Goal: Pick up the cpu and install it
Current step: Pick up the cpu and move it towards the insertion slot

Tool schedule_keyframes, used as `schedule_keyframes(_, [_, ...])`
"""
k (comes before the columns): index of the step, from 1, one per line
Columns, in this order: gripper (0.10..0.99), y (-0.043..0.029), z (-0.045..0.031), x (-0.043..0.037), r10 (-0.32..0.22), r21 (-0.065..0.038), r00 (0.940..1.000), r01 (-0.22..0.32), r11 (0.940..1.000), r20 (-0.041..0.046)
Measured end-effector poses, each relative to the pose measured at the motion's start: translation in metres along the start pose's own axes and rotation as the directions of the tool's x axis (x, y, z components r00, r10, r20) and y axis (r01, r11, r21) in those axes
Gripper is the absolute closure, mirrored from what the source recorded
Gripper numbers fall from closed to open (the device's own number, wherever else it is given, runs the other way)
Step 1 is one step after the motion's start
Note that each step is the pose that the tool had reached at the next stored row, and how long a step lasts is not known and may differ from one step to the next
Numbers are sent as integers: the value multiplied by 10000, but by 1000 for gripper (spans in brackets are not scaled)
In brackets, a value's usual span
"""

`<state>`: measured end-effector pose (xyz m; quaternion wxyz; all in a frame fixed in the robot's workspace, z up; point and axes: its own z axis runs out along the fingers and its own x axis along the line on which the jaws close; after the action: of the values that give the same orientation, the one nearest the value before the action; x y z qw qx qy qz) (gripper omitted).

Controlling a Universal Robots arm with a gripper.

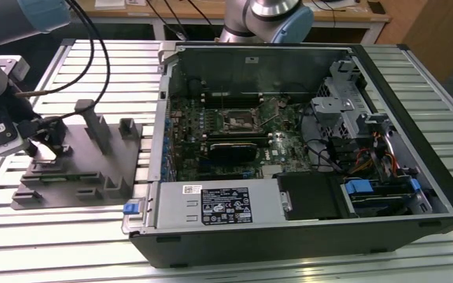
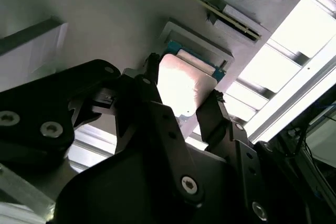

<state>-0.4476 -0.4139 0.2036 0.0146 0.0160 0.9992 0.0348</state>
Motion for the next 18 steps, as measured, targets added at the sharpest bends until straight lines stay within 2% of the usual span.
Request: schedule_keyframes(18, [549, 37, -526, -15, 0, 0, 10000, 0, 10000, 1])
